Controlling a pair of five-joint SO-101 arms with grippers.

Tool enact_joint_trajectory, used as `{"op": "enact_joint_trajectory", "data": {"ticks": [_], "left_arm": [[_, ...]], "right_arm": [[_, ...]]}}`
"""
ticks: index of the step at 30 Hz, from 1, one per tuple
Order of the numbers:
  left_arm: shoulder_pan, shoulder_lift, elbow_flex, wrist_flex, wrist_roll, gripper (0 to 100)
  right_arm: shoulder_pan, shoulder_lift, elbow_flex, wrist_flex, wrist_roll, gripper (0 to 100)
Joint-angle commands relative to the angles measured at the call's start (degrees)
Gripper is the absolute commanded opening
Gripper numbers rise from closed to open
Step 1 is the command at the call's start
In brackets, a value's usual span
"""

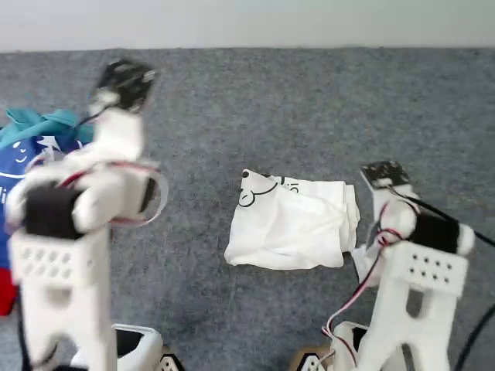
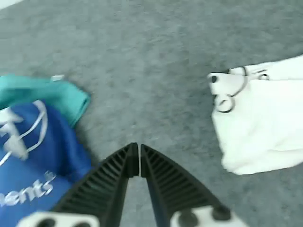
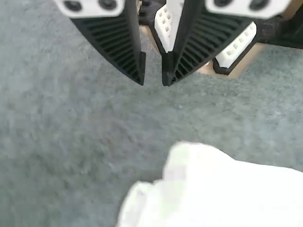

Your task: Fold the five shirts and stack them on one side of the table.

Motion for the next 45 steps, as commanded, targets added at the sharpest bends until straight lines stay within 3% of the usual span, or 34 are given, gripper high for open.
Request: {"op": "enact_joint_trajectory", "data": {"ticks": [1,5,9,21,26,27,33,40,45], "left_arm": [[-7.6,-8.3,3.6,0.7,-2.8,1],[-15.6,-12.6,6.5,0.6,-4.3,1],[-19.9,-14.7,8.0,0.6,-4.1,1],[-20.6,-19.3,13.4,0.6,-4.2,1],[-20.6,-19.3,15.8,0.0,-4.3,1],[-20.6,-19.3,16.0,-0.3,-4.3,1],[-20.5,-19.0,16.1,-0.3,-4.4,1],[-20.5,-19.2,16.4,-1.7,-4.1,1],[-20.5,-19.2,16.5,-1.8,-4.1,1]], "right_arm": [[-5.4,4.4,-4.7,-1.4,-1.7,9.7],[-12.4,9.0,-6.6,-1.5,-5.9,17.7],[-16.5,13.5,-7.0,-4.5,-8.1,18.4],[-21.8,23.9,-7.0,-12.1,-11.1,18.2],[-23.4,25.9,-7.0,-15.6,-10.6,4.3],[-23.3,26.0,-7.0,-16.0,-9.8,0.8],[-20.7,25.7,-6.9,-13.5,-0.2,1.1],[-6.9,26.2,-6.6,-13.6,14.2,1.1],[-4.0,26.3,-4.3,-13.5,19.9,1.1]]}}
